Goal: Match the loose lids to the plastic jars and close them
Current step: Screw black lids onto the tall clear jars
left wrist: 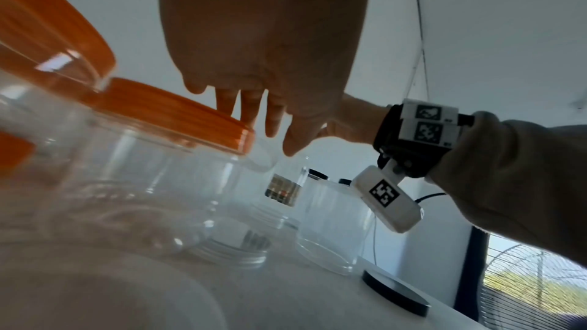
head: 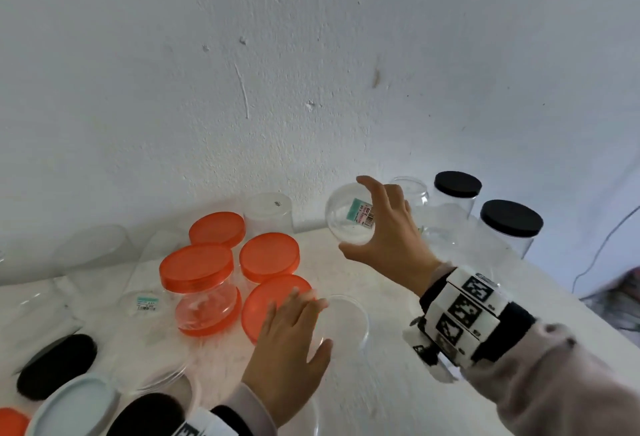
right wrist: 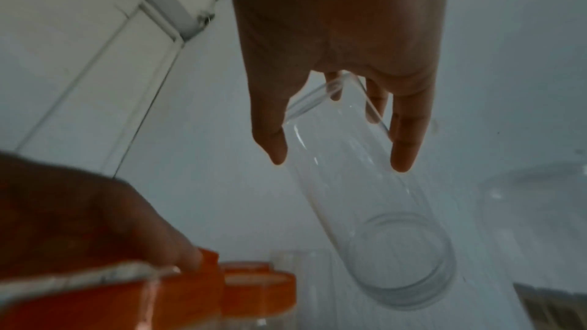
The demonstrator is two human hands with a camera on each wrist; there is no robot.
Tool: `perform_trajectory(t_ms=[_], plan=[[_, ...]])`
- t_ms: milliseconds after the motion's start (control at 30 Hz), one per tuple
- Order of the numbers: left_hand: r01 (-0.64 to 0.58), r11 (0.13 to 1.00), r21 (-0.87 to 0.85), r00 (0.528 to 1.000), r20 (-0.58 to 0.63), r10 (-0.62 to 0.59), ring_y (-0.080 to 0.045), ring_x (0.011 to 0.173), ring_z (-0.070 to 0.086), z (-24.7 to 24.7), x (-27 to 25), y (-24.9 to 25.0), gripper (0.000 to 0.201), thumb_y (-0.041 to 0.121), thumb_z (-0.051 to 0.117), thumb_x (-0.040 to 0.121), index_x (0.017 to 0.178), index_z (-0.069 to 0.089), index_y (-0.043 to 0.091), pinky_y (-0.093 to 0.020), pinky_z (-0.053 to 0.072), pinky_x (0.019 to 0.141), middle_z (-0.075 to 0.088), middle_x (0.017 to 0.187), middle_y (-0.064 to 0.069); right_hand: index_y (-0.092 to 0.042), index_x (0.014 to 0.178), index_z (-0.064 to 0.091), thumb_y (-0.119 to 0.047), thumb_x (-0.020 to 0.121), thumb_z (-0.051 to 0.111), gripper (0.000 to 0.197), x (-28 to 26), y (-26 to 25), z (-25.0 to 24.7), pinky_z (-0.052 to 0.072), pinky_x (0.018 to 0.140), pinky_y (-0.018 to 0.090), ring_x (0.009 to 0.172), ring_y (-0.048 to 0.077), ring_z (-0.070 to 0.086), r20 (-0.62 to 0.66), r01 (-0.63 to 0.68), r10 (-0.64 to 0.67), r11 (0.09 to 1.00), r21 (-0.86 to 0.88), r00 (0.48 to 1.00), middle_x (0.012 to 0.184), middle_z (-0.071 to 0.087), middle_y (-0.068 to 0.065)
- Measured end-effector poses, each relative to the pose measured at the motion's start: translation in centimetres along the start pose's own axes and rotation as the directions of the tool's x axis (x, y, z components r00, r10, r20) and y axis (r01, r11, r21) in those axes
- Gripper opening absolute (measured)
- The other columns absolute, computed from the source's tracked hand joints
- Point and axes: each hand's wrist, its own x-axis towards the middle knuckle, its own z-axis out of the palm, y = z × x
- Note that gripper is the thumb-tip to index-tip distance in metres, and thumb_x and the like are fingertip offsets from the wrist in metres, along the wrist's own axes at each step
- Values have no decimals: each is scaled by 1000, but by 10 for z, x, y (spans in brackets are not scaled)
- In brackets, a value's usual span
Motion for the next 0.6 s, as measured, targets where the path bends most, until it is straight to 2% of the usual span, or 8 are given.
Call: perform_trajectory(t_ms=[67,167,267,300,367,400,500,600], plan=[[-93,995,-40,996,5,93,-2,145,-6,7,1,18,47,37,42,96,140,26,37,-21,-16,112,16,151,22,-32,138,28,-31,62,83,94,-16,1,-27,40,88,26,110,16,40,-71,-24,31,996,91,997,120,34,-8],[-223,971,-91,973,41,227,0,144,-4,21,8,45,45,35,41,96,140,30,35,-18,-10,114,18,151,20,-38,131,31,-36,59,84,90,-41,6,-70,41,85,19,110,6,46,-150,-81,120,966,244,981,121,42,-12],[-302,938,-171,942,98,321,3,142,3,39,17,76,45,32,42,95,139,35,30,-10,-6,110,25,149,17,-43,120,37,-33,58,86,80,-69,17,-108,49,88,29,114,8,53,-173,-110,203,894,434,964,125,51,-15],[-315,927,-202,930,129,344,2,142,5,47,20,88,44,31,43,95,139,36,28,-7,-5,108,27,148,15,-45,118,39,-30,58,86,78,-80,21,-121,52,84,31,113,10,56,-183,-107,222,865,490,958,122,56,-14],[-319,911,-260,907,195,373,0,142,9,61,27,106,44,29,44,96,139,37,25,-4,1,105,30,147,11,-55,114,41,-24,57,83,77,-98,27,-140,54,72,22,103,6,62,-196,-102,254,817,567,947,107,63,-20],[-314,909,-274,897,228,379,-2,142,12,69,31,116,45,28,44,96,140,36,23,-6,7,106,29,148,9,-58,114,41,-22,57,83,80,-108,31,-149,53,70,20,98,5,64,-192,-114,278,797,593,941,103,64,-20],[-279,923,-263,880,314,356,-10,139,24,91,44,143,49,29,46,96,142,33,21,-20,22,110,28,149,4,-54,120,45,-23,49,93,91,-135,44,-166,52,78,27,99,13,65,-171,-179,371,741,648,913,113,59,-1],[-267,938,-221,871,362,333,-15,137,28,108,57,165,56,31,48,94,145,29,18,-25,27,111,29,149,1,-43,122,45,-26,48,83,84,-161,55,-172,51,79,28,105,23,63,-181,-217,482,656,723,857,117,56,11]])
